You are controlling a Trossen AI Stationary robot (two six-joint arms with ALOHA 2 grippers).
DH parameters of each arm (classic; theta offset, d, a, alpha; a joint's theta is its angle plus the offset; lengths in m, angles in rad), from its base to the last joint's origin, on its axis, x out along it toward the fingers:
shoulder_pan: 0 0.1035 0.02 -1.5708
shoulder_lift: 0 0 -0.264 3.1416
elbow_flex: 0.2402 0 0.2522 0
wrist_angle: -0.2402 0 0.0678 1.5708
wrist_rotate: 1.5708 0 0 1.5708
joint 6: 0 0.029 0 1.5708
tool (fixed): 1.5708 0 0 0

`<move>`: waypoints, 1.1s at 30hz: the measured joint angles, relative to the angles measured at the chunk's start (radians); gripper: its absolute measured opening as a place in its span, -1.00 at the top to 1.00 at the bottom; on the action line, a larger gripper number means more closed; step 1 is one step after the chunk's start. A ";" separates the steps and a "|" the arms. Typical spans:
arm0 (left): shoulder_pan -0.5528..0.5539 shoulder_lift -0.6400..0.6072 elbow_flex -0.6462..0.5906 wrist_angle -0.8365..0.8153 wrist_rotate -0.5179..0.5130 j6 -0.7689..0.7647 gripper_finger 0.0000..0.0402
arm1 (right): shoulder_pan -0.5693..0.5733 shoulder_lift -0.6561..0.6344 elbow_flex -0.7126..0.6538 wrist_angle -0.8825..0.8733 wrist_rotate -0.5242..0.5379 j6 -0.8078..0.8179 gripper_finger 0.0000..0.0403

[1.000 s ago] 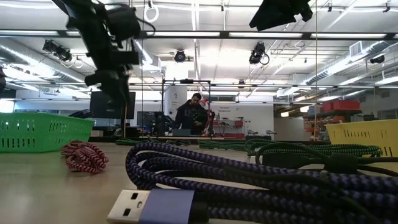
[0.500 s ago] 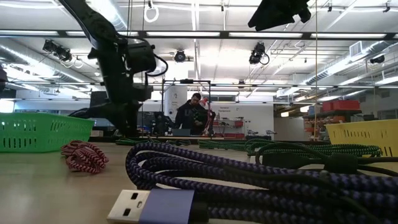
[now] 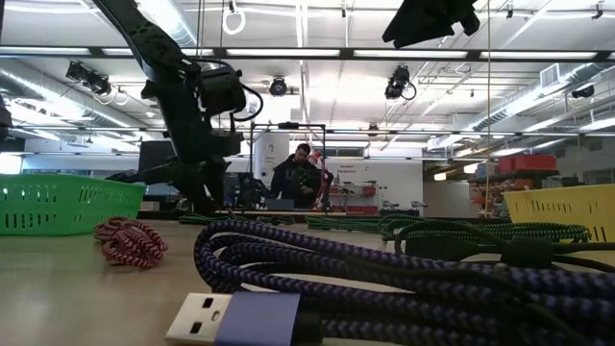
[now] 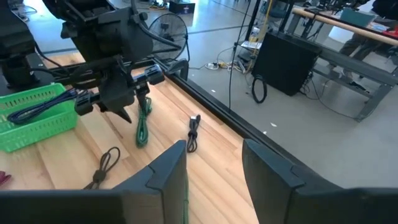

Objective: Pick & Place USB Port
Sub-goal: Put the green black charger cable into the green bin

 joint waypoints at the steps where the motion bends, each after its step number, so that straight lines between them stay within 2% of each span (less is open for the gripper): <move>1: 0.000 0.000 0.000 0.003 0.011 0.000 0.12 | 0.000 0.000 0.000 0.000 0.000 0.000 0.22; 4: 0.003 0.011 0.000 0.006 0.039 0.001 0.12 | 0.000 0.000 0.000 0.001 -0.004 0.000 0.22; 12: 0.006 0.100 0.008 0.046 0.005 0.003 0.12 | 0.000 0.000 0.000 0.011 -0.011 0.000 0.22; 20: 0.036 0.150 0.059 -0.005 0.032 0.008 0.14 | 0.000 0.000 0.000 0.013 -0.013 0.000 0.22; 24: 0.049 0.163 0.061 -0.023 0.064 -0.001 0.36 | 0.000 0.000 0.000 0.013 -0.037 0.000 0.22; 29: 0.053 0.163 0.061 -0.018 0.076 -0.050 0.89 | 0.000 0.000 0.000 0.014 -0.036 -0.003 0.22; 33: 0.055 0.167 0.091 -0.027 0.068 -0.157 0.91 | 0.000 0.000 0.000 0.014 -0.035 -0.008 0.22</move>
